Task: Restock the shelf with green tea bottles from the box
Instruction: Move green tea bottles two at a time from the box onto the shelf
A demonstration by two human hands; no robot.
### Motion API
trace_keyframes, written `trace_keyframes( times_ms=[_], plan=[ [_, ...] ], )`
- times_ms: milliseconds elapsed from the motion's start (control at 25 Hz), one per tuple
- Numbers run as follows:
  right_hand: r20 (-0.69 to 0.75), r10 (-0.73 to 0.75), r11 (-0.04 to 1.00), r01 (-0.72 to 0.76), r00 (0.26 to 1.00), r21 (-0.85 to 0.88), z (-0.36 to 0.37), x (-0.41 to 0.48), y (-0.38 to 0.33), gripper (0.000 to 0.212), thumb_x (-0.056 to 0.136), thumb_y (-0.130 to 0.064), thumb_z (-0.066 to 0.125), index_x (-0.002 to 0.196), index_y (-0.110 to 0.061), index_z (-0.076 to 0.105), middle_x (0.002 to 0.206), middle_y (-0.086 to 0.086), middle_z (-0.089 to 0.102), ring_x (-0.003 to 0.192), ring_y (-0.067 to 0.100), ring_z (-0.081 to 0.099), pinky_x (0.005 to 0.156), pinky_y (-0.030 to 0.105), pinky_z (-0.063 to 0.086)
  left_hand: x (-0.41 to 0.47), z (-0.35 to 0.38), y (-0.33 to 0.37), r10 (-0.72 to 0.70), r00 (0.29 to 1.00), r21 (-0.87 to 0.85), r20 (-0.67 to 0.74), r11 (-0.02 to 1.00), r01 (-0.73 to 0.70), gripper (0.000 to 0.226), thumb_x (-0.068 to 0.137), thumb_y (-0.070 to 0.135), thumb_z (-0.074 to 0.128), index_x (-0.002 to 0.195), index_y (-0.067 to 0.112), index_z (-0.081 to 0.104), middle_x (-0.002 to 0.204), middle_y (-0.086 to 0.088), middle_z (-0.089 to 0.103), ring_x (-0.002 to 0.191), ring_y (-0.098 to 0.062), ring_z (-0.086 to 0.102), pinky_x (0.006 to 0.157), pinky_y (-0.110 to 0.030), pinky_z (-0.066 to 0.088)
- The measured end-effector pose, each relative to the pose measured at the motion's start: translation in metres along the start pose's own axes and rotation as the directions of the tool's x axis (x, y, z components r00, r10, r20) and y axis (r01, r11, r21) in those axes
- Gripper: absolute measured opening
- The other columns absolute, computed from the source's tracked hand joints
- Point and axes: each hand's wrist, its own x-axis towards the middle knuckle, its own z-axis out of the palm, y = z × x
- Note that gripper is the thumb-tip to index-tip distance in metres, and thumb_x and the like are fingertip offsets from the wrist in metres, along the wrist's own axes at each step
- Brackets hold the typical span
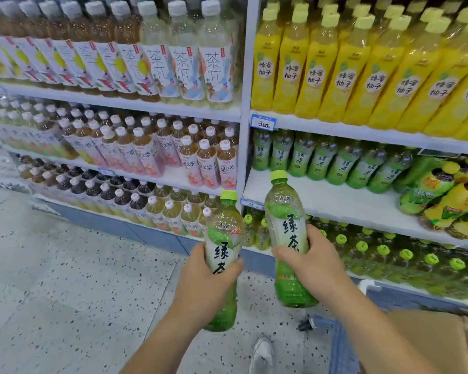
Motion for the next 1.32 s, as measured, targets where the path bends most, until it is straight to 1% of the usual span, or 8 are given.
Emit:
trace_keyframes(
  times_ms=[200, 440, 760, 840, 960, 1040, 1200, 1320],
  plan=[
    [-0.089, 0.008, 0.998, -0.003, 0.996, 0.058, 0.000, 0.076, 0.026, 0.034, 0.074, -0.033, 0.081, 0.099, -0.039, 0.060, 0.085, -0.029, 0.067, 0.071, -0.006, 0.064, 0.055, 0.026, 0.048, 0.092, 0.031, 0.012, 0.023, 0.999, -0.027, 0.046, 0.999, -0.022, 0.031, 0.079, 0.039, 0.081, 0.104, 0.034, 0.063, 0.085, 0.020, 0.072, 0.072, 0.000, 0.069, 0.064, -0.028, 0.055],
    [-0.151, 0.027, 0.999, -0.022, 0.988, 0.036, -0.003, 0.150, 0.066, 0.037, 0.072, -0.040, 0.086, 0.099, -0.037, 0.061, 0.084, -0.036, 0.065, 0.073, -0.011, 0.064, 0.046, 0.008, 0.044, 0.185, 0.076, 0.006, 0.104, 0.992, 0.031, 0.072, 0.994, -0.107, 0.041, 0.070, 0.038, 0.088, 0.102, 0.035, 0.063, 0.086, 0.023, 0.072, 0.073, 0.003, 0.068, 0.059, -0.018, 0.052],
    [-0.197, -0.017, 1.000, 0.012, 0.980, -0.027, 0.008, 0.228, 0.102, 0.038, 0.066, -0.047, 0.087, 0.094, -0.048, 0.062, 0.084, -0.027, 0.072, 0.073, -0.006, 0.068, 0.060, 0.025, 0.054, 0.280, 0.115, -0.009, 0.230, 0.968, 0.049, 0.097, 0.971, -0.235, 0.042, 0.069, 0.036, 0.088, 0.102, 0.037, 0.061, 0.087, 0.019, 0.073, 0.073, 0.002, 0.068, 0.064, -0.026, 0.054],
    [-0.210, -0.043, 0.999, 0.038, 0.977, -0.030, 0.010, 0.244, 0.102, 0.041, 0.063, -0.049, 0.087, 0.096, -0.048, 0.063, 0.087, -0.029, 0.072, 0.075, -0.009, 0.068, 0.061, 0.023, 0.054, 0.299, 0.122, -0.007, 0.278, 0.955, 0.031, 0.105, 0.959, -0.283, 0.044, 0.070, 0.031, 0.088, 0.105, 0.036, 0.061, 0.090, 0.018, 0.073, 0.077, 0.006, 0.067, 0.067, -0.022, 0.055],
    [-0.241, -0.079, 0.997, 0.079, 0.967, -0.011, 0.010, 0.264, 0.099, 0.043, 0.064, -0.046, 0.087, 0.099, -0.045, 0.064, 0.089, -0.033, 0.071, 0.077, -0.012, 0.067, 0.056, 0.014, 0.052, 0.322, 0.135, 0.002, 0.331, 0.937, 0.020, 0.109, 0.942, -0.335, 0.049, 0.071, 0.029, 0.088, 0.110, 0.034, 0.058, 0.093, 0.018, 0.070, 0.082, 0.014, 0.062, 0.061, -0.005, 0.046],
    [-0.253, -0.116, 0.993, 0.119, 0.960, -0.003, 0.010, 0.277, 0.097, 0.042, 0.068, -0.040, 0.089, 0.101, -0.042, 0.063, 0.090, -0.033, 0.070, 0.078, -0.012, 0.067, 0.050, 0.010, 0.051, 0.334, 0.143, 0.007, 0.361, 0.927, 0.020, 0.102, 0.931, -0.365, 0.051, 0.072, 0.029, 0.087, 0.113, 0.033, 0.057, 0.097, 0.018, 0.068, 0.086, 0.013, 0.061, 0.063, -0.006, 0.046],
    [-0.287, -0.199, 0.980, 0.195, 0.937, -0.041, 0.008, 0.298, 0.094, 0.044, 0.070, -0.034, 0.090, 0.104, -0.041, 0.062, 0.092, -0.033, 0.070, 0.081, -0.012, 0.066, 0.056, 0.010, 0.052, 0.349, 0.155, 0.010, 0.411, 0.910, 0.014, 0.051, 0.911, -0.412, 0.047, 0.070, 0.028, 0.085, 0.106, 0.037, 0.057, 0.092, 0.022, 0.068, 0.085, 0.012, 0.060, 0.061, -0.005, 0.045],
    [-0.317, -0.251, 0.968, 0.238, 0.915, -0.079, 0.008, 0.308, 0.095, 0.047, 0.068, -0.035, 0.090, 0.101, -0.044, 0.059, 0.094, -0.036, 0.067, 0.085, -0.014, 0.064, 0.059, 0.004, 0.047, 0.353, 0.164, 0.009, 0.442, 0.897, -0.051, 0.019, 0.896, -0.441, 0.045, 0.072, 0.020, 0.084, 0.099, 0.040, 0.055, 0.098, 0.037, 0.063, 0.085, 0.017, 0.059, 0.063, -0.001, 0.042]
  ],
)
